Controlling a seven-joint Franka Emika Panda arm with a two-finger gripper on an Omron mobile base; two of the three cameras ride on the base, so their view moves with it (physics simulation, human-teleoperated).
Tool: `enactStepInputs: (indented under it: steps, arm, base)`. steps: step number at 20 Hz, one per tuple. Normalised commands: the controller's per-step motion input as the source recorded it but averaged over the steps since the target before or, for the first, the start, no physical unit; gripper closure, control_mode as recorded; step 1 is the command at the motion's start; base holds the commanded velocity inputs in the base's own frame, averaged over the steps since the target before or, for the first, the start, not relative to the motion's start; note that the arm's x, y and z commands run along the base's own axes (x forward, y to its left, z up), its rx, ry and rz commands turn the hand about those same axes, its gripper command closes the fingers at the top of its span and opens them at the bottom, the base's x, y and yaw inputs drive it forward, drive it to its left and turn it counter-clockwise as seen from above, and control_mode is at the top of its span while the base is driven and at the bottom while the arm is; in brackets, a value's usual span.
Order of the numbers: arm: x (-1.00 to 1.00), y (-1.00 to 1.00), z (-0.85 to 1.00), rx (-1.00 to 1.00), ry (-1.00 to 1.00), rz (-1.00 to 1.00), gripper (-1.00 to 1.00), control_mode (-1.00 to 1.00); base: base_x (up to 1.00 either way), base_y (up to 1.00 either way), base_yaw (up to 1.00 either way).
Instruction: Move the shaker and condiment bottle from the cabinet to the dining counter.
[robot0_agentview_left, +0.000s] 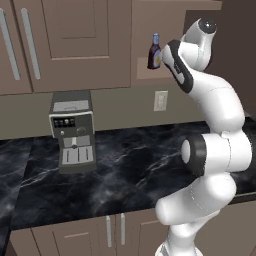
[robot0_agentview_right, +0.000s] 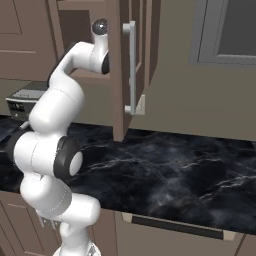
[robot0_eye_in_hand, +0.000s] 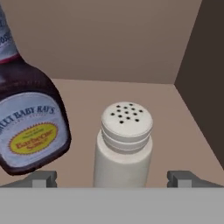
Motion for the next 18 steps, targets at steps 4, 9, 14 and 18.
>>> enactStepInputs:
  steps: [4,9,14,18]
  arm:
    - [0.07,-0.13,0.0,0.0,0.0,0.0,-1.0,-1.0]
    - [0.09,-0.06,-0.04,0.0,0.0,-0.01,-1.0,-1.0]
    - [0.09,0.0,-0.05,0.0,0.0,0.0,-1.0,-1.0]
    - [0.12,0.0,-0.04,0.0,0.0,0.0,-1.0,-1.0]
  base:
    - [0.0,0.0,0.0]
    - [0.0,0.0,0.0]
    - [0.0,0.0,0.0]
    - [0.0,0.0,0.0]
